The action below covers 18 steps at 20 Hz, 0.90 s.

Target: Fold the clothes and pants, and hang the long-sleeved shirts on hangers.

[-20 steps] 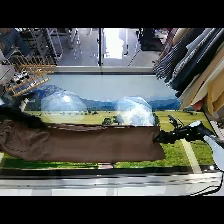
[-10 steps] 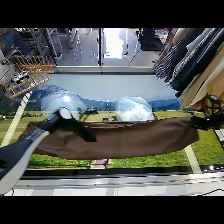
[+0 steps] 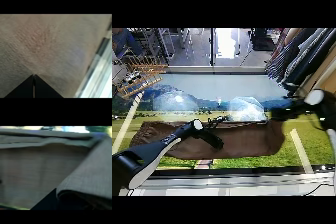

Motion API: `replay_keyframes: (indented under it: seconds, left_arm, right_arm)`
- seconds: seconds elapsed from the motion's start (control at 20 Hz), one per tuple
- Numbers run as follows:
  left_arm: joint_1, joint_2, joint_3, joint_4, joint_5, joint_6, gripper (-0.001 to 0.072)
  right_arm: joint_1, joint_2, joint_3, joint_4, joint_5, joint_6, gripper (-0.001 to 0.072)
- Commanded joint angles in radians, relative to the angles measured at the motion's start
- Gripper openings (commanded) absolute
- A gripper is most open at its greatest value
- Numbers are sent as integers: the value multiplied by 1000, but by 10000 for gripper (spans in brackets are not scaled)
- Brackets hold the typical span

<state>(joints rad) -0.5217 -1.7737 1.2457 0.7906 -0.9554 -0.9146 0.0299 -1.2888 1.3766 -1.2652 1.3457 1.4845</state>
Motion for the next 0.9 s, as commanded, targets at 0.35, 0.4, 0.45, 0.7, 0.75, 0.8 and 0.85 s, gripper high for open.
replay_keyframes:
  seconds: [0.35, 0.4, 0.45, 0.7, 0.75, 0.8, 0.85]
  left_arm:
    - [227, 174, 0, 230, -39, -291, 8]
    - [284, 228, 0, 227, -63, -290, 9]
    - [332, 276, -1, 221, -86, -290, 8]
    - [456, 401, -1, 187, -212, -230, 11]
    - [466, 401, -1, 188, -216, -230, 11]
    - [473, 401, -1, 196, -217, -230, 10]
    - [478, 401, -1, 207, -221, -230, 11]
  right_arm:
    - [520, -284, 2, 39, -220, 207, 14]
    - [541, -319, 2, 61, -234, 198, 15]
    - [565, -351, 2, 90, -269, 185, 15]
    - [633, -377, 42, 156, -370, 149, 15]
    - [632, -377, 66, 159, -331, 143, 15]
    - [631, -375, 92, 151, -291, 135, 15]
    - [628, -369, 120, 128, -257, 129, 15]
